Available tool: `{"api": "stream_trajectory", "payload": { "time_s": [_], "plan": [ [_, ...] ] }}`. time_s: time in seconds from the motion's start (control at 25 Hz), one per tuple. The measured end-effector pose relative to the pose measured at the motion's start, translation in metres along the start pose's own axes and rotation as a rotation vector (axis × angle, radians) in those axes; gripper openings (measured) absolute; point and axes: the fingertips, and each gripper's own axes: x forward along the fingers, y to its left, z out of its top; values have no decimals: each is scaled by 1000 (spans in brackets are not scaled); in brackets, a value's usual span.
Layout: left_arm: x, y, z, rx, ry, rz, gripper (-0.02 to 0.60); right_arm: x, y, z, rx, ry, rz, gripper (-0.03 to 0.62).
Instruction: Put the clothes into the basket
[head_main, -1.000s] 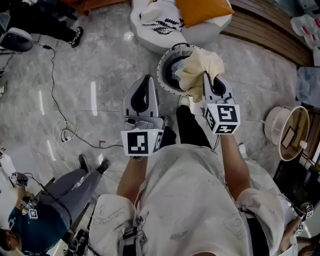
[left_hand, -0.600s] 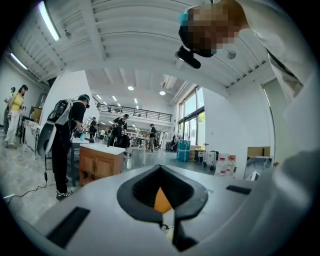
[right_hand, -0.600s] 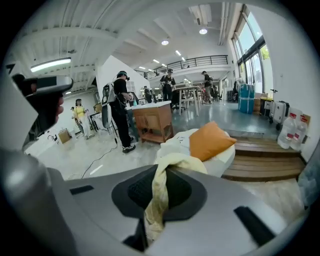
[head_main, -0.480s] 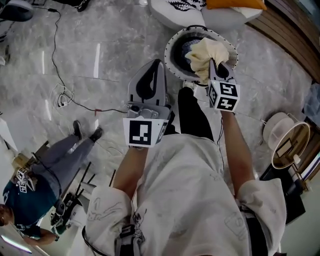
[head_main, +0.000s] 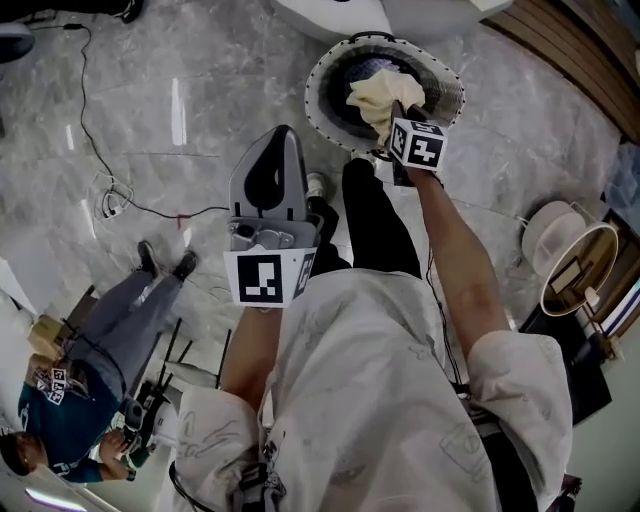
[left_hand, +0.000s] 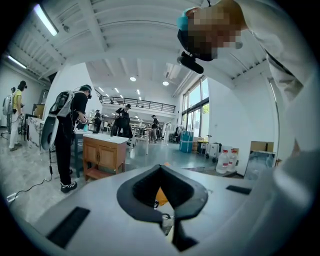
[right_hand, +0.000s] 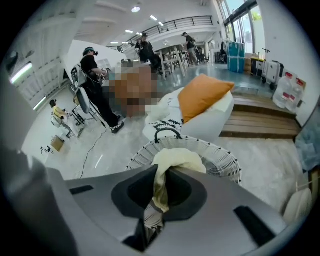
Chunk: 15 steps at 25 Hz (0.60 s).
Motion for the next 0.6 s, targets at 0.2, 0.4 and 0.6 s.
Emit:
{"api": "stream_trajectory", "payload": {
  "time_s": [0.2,0.4,0.6],
  "plan": [
    [9,-5,-9,-8,21,-6,-2,28,-18,-27,6,131,-39,12],
    [13,-8,-14,-13,39,-10,-2,31,-21,-34,-12,187,-52,45],
    [15,-11,-16,-11,51,-16,-2,31,-20,-47,-46,223,-34,123]
  ]
}}
